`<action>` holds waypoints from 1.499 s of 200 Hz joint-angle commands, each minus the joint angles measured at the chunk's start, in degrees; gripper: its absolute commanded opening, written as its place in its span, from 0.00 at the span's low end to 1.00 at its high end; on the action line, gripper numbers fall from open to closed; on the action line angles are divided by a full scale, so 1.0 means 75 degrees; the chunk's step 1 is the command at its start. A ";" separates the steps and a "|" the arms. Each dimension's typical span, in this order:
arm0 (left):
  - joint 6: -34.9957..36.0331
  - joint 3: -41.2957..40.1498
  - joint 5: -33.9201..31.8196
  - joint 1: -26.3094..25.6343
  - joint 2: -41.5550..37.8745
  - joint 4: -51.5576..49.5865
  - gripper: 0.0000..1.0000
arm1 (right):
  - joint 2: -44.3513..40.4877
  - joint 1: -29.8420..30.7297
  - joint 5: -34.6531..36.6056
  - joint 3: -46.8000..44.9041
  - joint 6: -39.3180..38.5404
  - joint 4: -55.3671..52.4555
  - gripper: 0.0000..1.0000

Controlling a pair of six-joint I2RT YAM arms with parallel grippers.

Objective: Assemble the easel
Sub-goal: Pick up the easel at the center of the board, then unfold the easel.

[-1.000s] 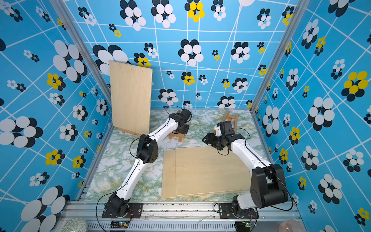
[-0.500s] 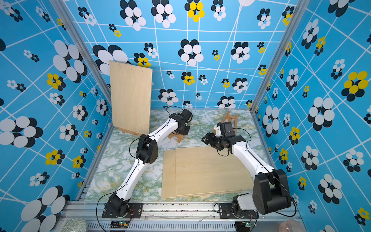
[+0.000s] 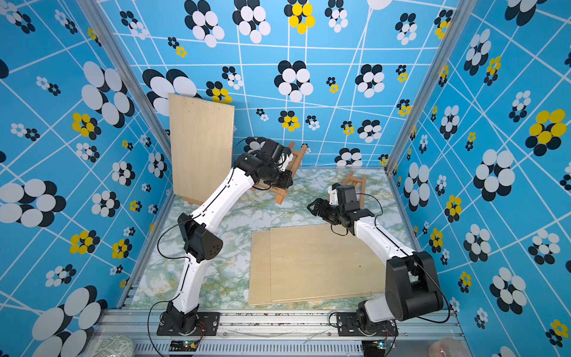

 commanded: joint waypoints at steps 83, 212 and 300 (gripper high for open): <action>-0.0669 -0.1319 0.0810 0.0106 -0.0876 0.1343 0.00 | 0.1112 0.1028 -0.1181 0.1161 -0.0183 0.1546 0.95; -0.1038 -0.3061 0.1242 0.0247 -0.2088 0.2072 0.00 | 0.2989 0.0528 0.0323 0.2459 -0.0253 0.1249 0.94; -0.1243 -0.5684 0.1363 0.0351 -0.2631 0.4729 0.00 | 0.4067 0.0283 0.0532 0.3620 -0.0702 0.0981 0.93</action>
